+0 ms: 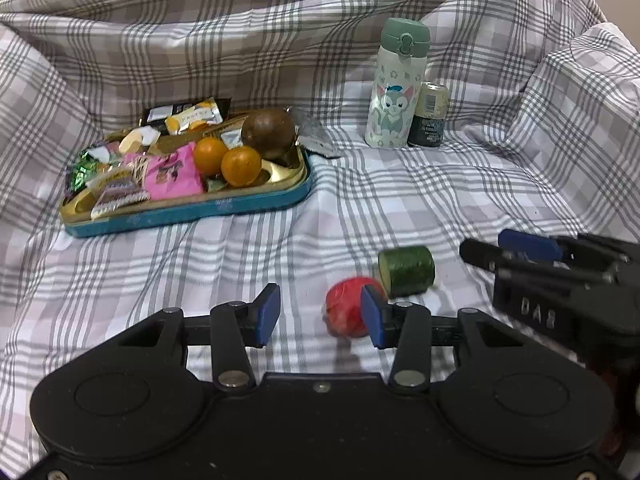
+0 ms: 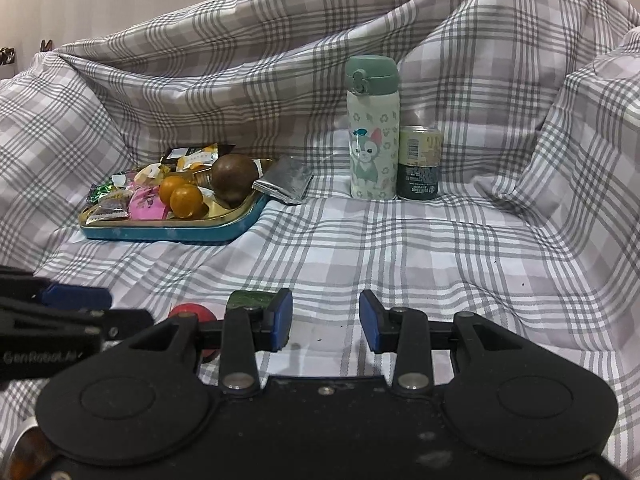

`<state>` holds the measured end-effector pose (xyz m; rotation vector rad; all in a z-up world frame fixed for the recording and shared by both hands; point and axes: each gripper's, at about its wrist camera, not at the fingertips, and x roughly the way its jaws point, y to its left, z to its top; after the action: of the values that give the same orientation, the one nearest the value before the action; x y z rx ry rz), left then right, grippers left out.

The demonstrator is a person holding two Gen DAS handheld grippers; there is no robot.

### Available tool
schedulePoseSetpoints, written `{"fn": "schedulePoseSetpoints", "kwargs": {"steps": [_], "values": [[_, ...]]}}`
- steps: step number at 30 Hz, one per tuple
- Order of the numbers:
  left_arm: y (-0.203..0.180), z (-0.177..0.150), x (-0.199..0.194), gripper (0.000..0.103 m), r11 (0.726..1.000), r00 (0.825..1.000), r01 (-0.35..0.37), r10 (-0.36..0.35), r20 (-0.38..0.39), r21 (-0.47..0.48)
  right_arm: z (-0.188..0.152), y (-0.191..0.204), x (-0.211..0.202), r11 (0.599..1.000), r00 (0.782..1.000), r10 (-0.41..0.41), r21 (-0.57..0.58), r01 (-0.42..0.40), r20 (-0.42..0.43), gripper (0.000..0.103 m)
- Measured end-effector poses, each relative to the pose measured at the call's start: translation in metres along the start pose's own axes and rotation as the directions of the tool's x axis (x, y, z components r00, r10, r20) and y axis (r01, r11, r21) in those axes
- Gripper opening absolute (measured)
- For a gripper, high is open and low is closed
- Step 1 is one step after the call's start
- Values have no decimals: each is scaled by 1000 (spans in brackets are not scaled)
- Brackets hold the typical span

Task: Organize fruits
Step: 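Move the left tool to the red radish while the right tool approaches the cucumber piece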

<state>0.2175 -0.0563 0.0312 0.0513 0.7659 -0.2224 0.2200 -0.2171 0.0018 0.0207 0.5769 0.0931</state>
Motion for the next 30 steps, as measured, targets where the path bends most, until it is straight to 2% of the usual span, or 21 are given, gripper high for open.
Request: {"fn": "schedulePoseSetpoints", "kwargs": {"steps": [3, 7, 15, 20, 24, 30], "values": [[-5, 7, 3, 52, 1000, 1000, -10, 10, 1, 17, 0, 1, 0, 1000, 1000, 4, -6, -4, 3, 39], [-13, -1, 0, 52, 999, 1000, 8, -8, -2, 53, 0, 1, -2, 1000, 1000, 4, -14, -4, 12, 39], [-25, -23, 12, 52, 996, 997, 4, 3, -72, 89, 1, -2, -3, 1000, 1000, 12, 15, -12, 9, 39], [-24, -21, 25, 52, 999, 994, -20, 25, -104, 45, 0, 1, -2, 1000, 1000, 14, -4, -14, 3, 39], [-11, -22, 33, 53, 999, 990, -28, 24, -137, -32, 0, 1, -2, 1000, 1000, 15, -2, -15, -1, 39], [8, -21, 34, 52, 995, 991, -56, 45, -129, -82, -1, 4, -1, 999, 1000, 21, -24, -21, -6, 39]]}}
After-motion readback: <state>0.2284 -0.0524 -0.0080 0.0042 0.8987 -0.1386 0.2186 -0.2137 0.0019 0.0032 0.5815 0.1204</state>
